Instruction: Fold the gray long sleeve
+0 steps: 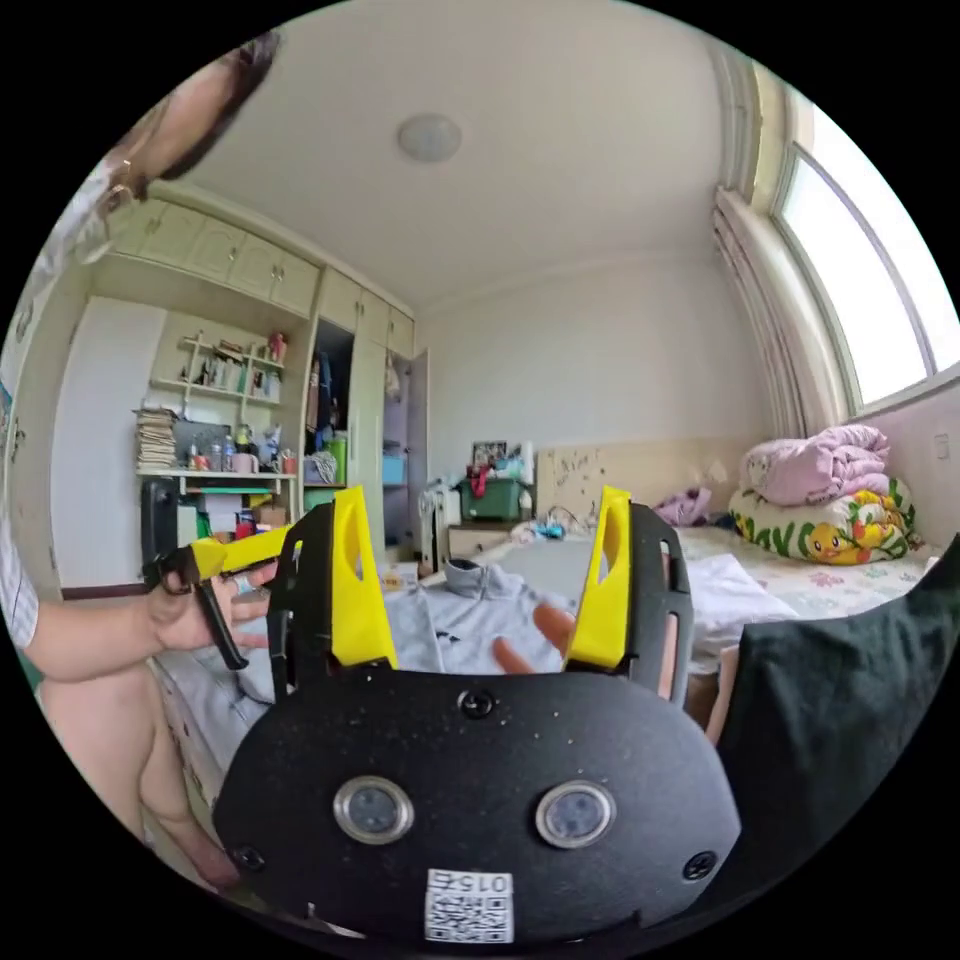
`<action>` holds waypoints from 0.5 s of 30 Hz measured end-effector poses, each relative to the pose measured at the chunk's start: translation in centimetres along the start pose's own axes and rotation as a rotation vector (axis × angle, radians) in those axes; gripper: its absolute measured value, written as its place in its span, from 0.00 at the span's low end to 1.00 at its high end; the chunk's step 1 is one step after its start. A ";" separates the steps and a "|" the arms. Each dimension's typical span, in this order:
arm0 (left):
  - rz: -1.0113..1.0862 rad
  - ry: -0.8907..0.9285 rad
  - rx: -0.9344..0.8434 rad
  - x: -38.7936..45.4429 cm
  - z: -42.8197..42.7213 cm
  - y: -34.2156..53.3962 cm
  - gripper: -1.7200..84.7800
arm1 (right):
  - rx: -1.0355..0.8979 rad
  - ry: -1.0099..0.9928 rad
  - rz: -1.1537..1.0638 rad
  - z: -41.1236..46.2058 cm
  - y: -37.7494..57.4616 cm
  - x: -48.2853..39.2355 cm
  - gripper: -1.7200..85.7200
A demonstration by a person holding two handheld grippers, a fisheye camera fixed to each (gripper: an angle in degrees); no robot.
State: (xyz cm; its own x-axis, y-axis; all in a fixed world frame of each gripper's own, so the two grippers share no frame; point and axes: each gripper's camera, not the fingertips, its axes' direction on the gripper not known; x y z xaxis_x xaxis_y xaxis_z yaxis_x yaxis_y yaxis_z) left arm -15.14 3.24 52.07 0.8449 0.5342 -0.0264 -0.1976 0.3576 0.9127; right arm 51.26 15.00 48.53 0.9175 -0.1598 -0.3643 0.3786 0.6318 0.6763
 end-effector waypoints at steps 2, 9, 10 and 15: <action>-0.009 -0.012 0.049 -0.4 -1.7 0.4 0.36 | 0.047 -0.082 0.021 -2.2 -0.7 1.3 0.37; -0.153 0.009 0.215 -3.7 -6.6 1.7 0.38 | 0.089 -0.385 0.304 -6.2 -3.0 7.9 0.41; -0.192 0.025 0.248 -4.4 -7.3 2.0 0.39 | 0.118 -0.457 0.396 -6.8 -3.0 9.8 0.41; -0.289 0.102 0.327 -6.5 -9.0 3.1 0.39 | 0.242 -0.739 0.645 -8.7 -2.8 15.4 0.41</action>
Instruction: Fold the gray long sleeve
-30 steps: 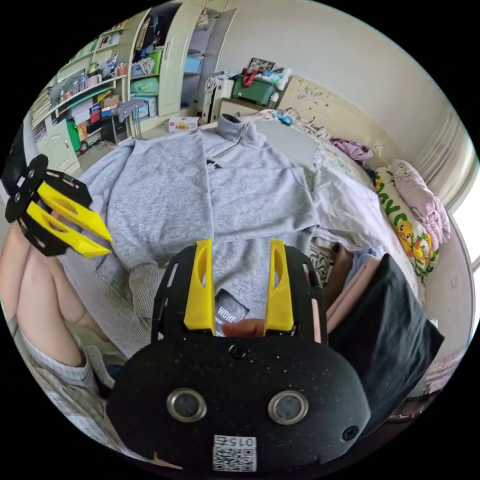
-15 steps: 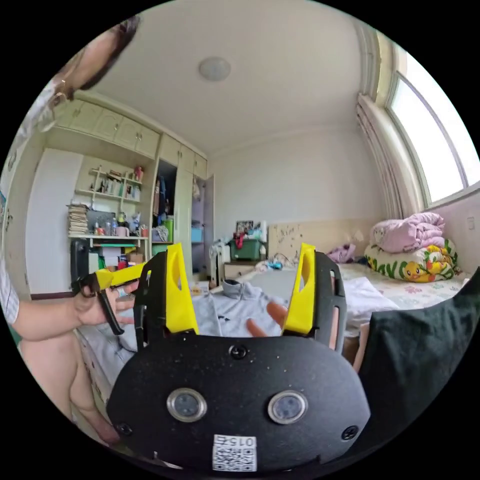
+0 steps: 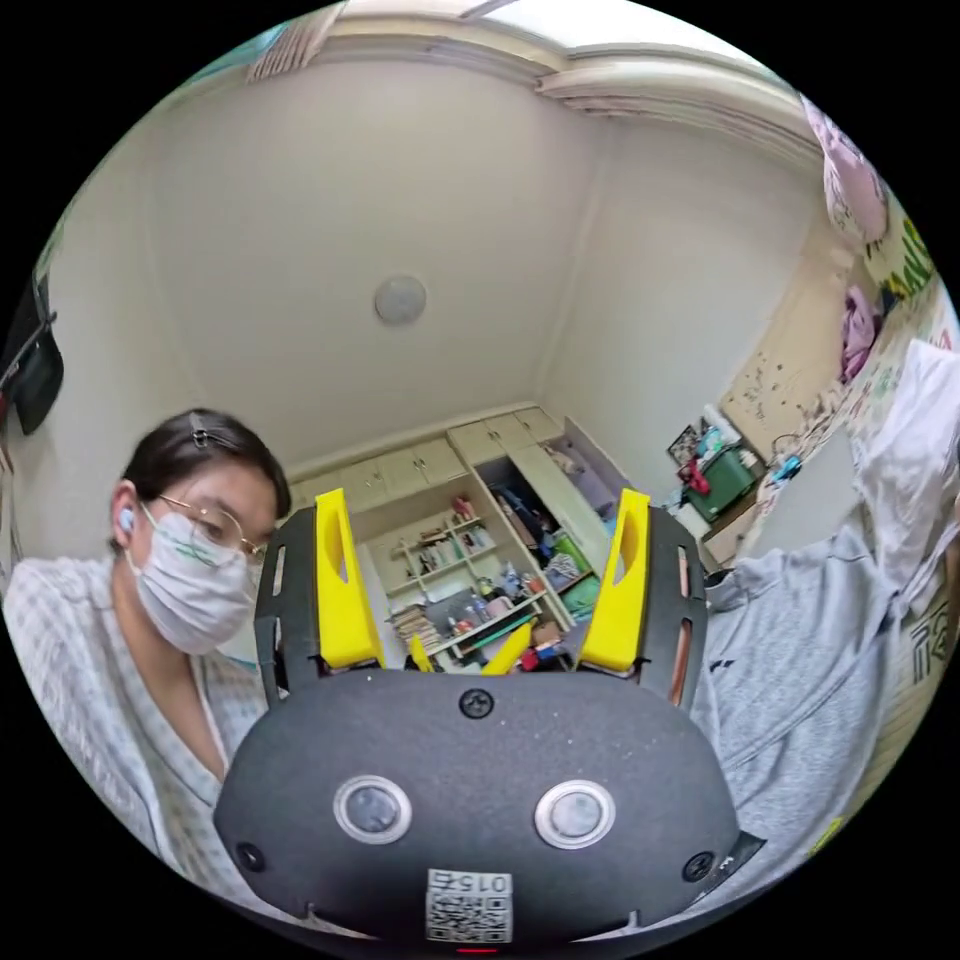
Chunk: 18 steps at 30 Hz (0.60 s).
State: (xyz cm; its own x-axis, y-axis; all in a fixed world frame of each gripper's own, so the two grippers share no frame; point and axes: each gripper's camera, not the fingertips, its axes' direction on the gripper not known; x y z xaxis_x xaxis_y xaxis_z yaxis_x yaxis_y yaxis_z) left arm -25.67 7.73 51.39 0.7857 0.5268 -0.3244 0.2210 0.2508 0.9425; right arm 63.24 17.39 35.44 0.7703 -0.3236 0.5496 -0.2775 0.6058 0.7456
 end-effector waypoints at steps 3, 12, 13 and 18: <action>-0.010 0.025 -0.002 -0.3 -0.1 0.0 0.39 | -0.009 -0.083 0.031 -1.0 -1.1 0.2 0.42; -0.004 0.031 -0.017 -0.2 0.9 0.2 0.39 | 0.014 -0.235 0.181 -2.4 -2.4 2.3 0.41; -0.005 0.029 -0.016 -0.3 1.0 0.2 0.39 | 0.009 -0.238 0.179 -2.3 -2.4 2.4 0.40; 0.004 -0.019 -0.025 -0.3 1.9 0.4 0.37 | -0.014 -0.232 0.169 -1.5 -2.2 2.7 0.39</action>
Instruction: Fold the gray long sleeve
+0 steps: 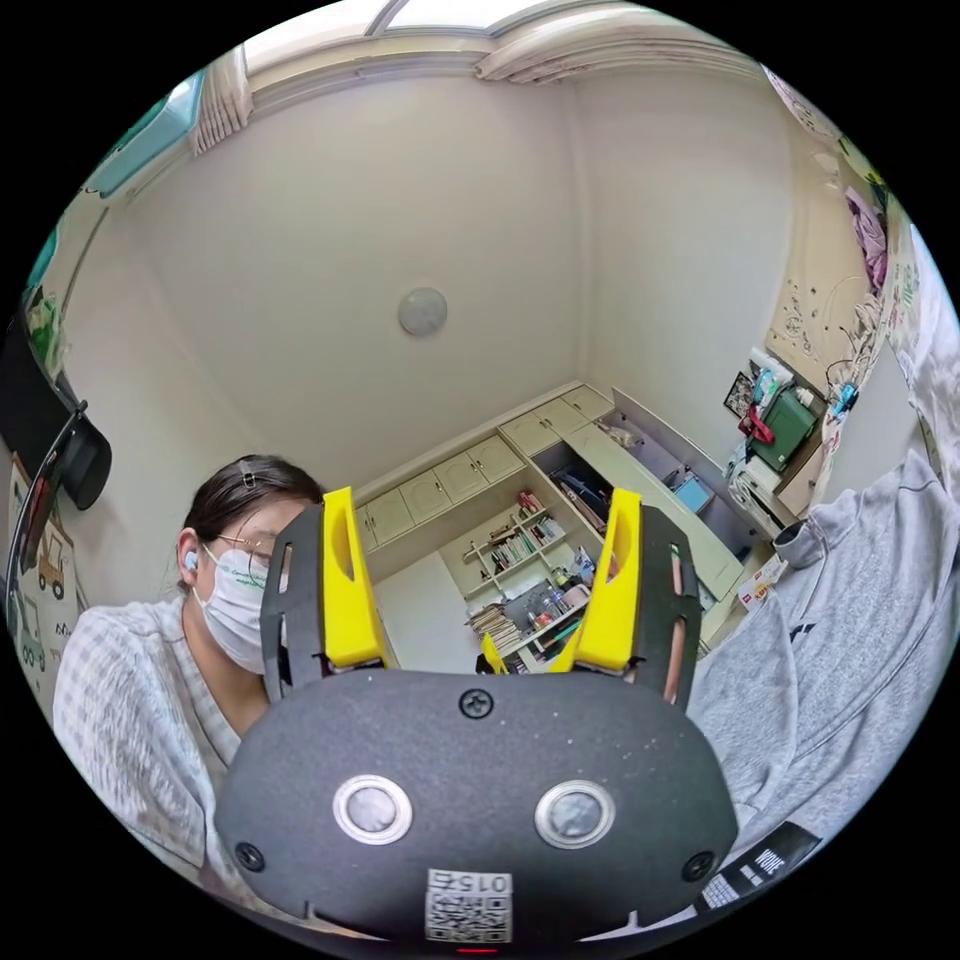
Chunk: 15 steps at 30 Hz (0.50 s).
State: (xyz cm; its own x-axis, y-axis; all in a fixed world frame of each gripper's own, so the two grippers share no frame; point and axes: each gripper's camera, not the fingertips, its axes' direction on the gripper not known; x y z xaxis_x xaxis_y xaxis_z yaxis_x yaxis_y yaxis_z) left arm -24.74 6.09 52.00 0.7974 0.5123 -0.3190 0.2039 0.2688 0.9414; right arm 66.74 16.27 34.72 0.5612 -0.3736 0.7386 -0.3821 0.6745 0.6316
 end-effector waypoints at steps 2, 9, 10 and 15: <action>0.014 -0.026 -0.022 0.1 0.8 0.0 0.36 | 0.012 0.021 -0.013 0.3 0.3 0.4 0.38; -0.003 -0.018 -0.031 0.7 3.3 0.0 0.40 | -0.019 -0.006 -0.024 2.6 1.4 1.8 0.39; 0.006 -0.029 -0.037 0.9 3.8 -0.1 0.40 | -0.053 0.007 -0.042 3.5 1.8 1.9 0.40; 0.074 -0.051 -0.093 2.2 6.8 -0.4 0.40 | -0.322 0.239 -0.279 9.8 4.5 1.3 0.41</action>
State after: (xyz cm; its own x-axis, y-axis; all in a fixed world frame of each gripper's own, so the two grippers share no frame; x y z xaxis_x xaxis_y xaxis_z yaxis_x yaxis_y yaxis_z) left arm -19.18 1.57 51.62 0.8365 0.4920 -0.2412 0.0920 0.3079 0.9470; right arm 58.53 12.56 40.82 0.7773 -0.4366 0.4529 0.0318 0.7462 0.6649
